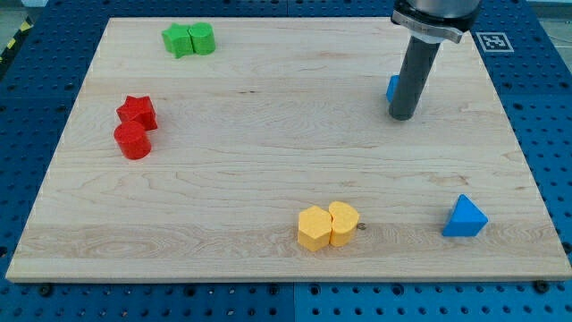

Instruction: Slide blue cube on towards top right side

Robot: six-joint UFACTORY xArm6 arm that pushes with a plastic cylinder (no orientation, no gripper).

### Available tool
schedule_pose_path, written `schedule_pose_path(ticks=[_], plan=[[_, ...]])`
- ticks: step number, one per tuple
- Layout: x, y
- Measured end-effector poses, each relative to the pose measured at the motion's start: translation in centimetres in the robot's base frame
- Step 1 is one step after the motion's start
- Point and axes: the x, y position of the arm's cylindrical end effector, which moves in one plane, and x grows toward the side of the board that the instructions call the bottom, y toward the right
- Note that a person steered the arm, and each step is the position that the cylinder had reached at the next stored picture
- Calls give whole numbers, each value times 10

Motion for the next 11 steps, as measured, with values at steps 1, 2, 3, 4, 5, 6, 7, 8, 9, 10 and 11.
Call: schedule_pose_path(ticks=[1, 2, 3, 4, 5, 6, 7, 8, 9, 10, 11], plan=[[-22, 0], [-25, 0], [-14, -22], [-20, -22], [-41, 0], [-48, 24], [-61, 34], [-80, 42], [-87, 55], [-91, 73], [-99, 88]])
